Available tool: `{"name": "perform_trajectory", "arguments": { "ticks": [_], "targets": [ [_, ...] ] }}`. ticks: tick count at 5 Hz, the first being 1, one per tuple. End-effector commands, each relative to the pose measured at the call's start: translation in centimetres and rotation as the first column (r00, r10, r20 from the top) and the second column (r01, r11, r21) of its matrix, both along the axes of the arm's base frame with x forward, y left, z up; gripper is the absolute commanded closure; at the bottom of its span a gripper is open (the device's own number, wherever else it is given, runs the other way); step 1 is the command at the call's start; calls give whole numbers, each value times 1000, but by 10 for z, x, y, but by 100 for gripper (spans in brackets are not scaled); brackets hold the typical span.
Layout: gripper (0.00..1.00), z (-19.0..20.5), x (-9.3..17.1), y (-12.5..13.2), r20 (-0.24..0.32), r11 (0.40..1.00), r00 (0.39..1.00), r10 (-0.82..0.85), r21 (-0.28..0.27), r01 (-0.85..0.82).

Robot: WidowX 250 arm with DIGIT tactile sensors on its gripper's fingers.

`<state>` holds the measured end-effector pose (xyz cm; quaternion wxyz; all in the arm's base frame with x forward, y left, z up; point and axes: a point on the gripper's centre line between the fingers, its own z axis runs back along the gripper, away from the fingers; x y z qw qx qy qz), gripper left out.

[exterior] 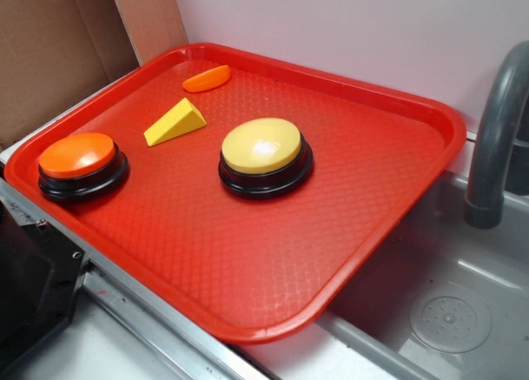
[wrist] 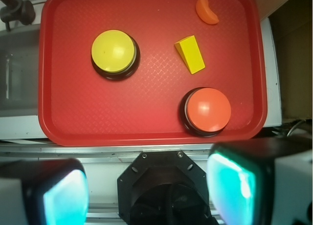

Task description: Push the yellow button.

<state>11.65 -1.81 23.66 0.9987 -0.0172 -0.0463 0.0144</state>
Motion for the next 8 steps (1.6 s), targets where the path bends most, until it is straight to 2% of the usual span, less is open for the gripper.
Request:
{"name": "perform_trajectory", "arguments": {
  "ticks": [1,2,3,4,5,6,7,8],
  "targets": [
    [0,0,0,0,0,1000,1000,0,0,0],
    [0,-26,41,-33,-10,984,986,-164,62,164],
    [0,-54,66,-57,-48,937,942,-333,99,336],
    [0,-78,86,-59,-68,898,905,-419,117,425],
    [0,-97,96,-48,-43,882,886,-462,90,464],
    [0,-119,111,-27,19,891,893,-450,65,448],
    [0,-149,124,-24,-13,897,897,-442,17,442],
    [0,-160,141,-36,-48,892,892,-450,24,451]
  ]
}}
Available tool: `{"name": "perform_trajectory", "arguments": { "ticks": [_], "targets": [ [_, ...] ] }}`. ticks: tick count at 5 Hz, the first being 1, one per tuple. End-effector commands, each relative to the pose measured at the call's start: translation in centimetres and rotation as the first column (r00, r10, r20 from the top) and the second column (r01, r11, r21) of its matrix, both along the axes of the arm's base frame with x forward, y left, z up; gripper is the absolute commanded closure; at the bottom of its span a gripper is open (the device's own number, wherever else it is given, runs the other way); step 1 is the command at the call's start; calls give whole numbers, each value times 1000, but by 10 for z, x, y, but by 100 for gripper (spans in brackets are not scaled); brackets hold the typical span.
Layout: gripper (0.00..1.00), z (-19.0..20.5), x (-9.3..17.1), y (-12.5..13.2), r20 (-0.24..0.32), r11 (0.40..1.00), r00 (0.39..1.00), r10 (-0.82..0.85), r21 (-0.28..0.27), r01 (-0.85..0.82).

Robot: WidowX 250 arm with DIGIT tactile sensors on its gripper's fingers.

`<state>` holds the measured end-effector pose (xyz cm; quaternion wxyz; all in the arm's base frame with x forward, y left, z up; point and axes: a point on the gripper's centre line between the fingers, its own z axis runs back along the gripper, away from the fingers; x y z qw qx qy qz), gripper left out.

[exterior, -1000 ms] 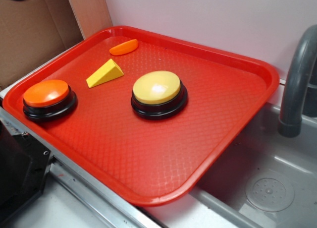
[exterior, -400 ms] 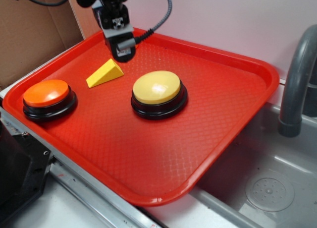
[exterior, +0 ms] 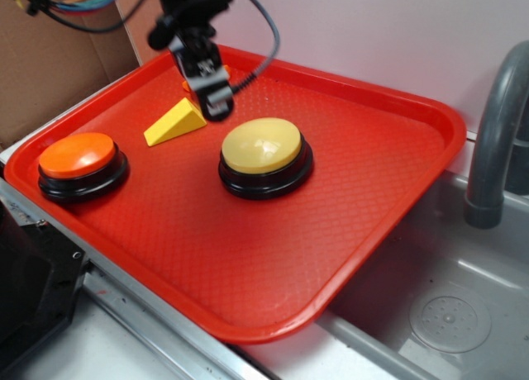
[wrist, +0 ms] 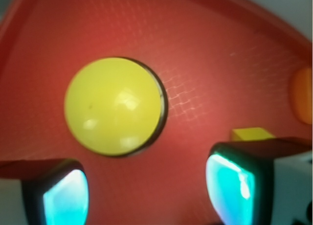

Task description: Push the yellow button.

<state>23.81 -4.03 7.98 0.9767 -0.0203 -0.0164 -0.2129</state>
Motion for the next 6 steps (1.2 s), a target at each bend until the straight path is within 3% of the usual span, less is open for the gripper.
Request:
{"name": "perform_trajectory", "arguments": {
  "ticks": [1,2,4,6],
  "targets": [
    [0,-12,23,-31,-25,999,999,-32,19,33],
    [0,-18,23,-42,-55,999,997,-44,22,46],
    [0,-16,16,-39,-41,998,998,-45,32,46],
    [0,-25,18,-35,-31,988,994,-101,115,104]
  ]
}}
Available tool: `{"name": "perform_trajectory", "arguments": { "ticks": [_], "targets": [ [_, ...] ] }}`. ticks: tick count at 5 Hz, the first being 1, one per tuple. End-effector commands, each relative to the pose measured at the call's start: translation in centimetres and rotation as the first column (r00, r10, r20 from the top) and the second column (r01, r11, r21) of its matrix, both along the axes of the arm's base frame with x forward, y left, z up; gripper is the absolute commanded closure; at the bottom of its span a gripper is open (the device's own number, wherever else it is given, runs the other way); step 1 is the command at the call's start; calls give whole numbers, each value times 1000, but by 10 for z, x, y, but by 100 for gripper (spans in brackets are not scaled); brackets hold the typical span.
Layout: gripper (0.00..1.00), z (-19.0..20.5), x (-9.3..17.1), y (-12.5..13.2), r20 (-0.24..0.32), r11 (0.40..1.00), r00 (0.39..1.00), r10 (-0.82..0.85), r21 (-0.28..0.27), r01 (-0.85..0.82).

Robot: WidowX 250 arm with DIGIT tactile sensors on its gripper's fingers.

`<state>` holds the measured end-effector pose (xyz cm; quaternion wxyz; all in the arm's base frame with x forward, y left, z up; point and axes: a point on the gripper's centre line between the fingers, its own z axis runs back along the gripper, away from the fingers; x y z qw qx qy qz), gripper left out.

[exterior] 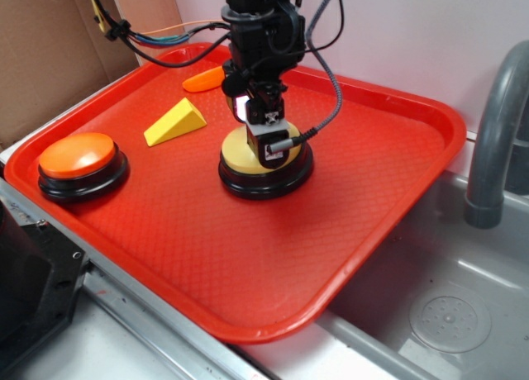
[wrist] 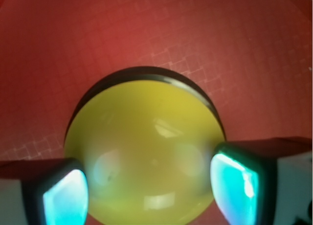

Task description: Push the yellow button.

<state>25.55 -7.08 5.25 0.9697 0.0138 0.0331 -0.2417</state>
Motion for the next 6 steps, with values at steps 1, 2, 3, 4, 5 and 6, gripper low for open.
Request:
{"name": "perform_trajectory", "arguments": {
  "ticks": [1,2,3,4,5,6],
  "targets": [
    [0,-3,0,-7,28,997,998,-62,36,61],
    [0,37,5,-14,131,995,987,-92,40,87],
    [0,77,1,-16,207,994,972,-108,34,103],
    [0,109,-6,-3,236,999,971,-40,26,35],
    [0,125,-28,22,101,998,995,13,-64,-6],
    [0,127,-38,31,80,996,996,37,-82,-30]
  ]
}}
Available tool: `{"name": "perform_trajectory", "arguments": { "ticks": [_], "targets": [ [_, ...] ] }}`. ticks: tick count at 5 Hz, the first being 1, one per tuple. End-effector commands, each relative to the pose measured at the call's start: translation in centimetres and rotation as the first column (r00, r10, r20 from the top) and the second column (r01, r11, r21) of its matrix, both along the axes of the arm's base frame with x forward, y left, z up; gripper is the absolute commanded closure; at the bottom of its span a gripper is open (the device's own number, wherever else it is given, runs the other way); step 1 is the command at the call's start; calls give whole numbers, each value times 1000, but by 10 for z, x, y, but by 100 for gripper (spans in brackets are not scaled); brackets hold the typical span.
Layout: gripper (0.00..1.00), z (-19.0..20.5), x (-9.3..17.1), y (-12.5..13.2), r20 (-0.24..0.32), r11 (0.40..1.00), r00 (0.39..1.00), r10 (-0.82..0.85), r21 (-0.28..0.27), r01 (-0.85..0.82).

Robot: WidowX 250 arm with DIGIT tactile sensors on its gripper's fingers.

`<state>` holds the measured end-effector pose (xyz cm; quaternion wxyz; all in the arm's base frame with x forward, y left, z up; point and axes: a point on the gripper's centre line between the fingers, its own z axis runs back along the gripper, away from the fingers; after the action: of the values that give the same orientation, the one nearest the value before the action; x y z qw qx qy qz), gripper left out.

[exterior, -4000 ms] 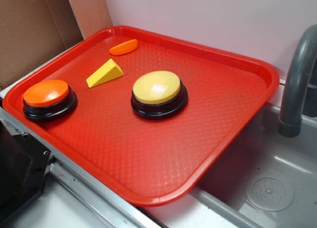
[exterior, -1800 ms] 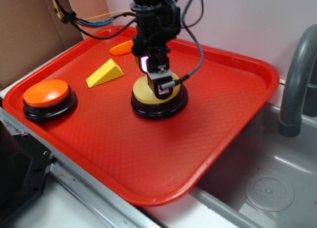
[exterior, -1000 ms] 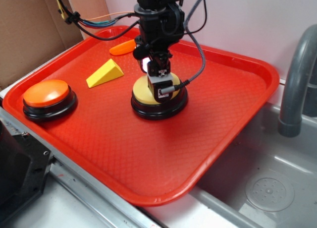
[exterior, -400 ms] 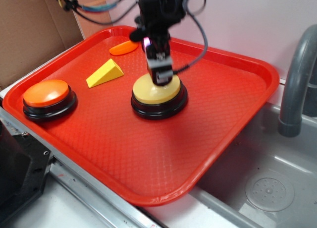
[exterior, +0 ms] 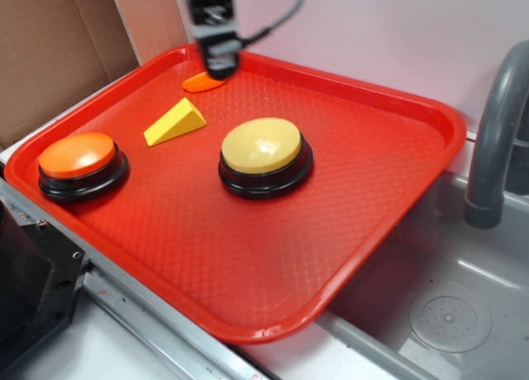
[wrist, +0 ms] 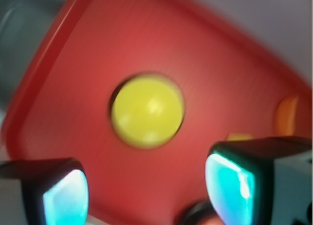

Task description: Push the yellow button.

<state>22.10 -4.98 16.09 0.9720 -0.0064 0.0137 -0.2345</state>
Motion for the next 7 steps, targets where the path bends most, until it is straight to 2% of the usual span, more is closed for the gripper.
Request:
{"name": "perform_trajectory", "arguments": {
  "ticks": [1,7],
  "targets": [
    [0,18,-16,22,28,998,998,56,-37,-55],
    [0,32,-50,28,18,999,999,41,-11,-40]
  ]
}}
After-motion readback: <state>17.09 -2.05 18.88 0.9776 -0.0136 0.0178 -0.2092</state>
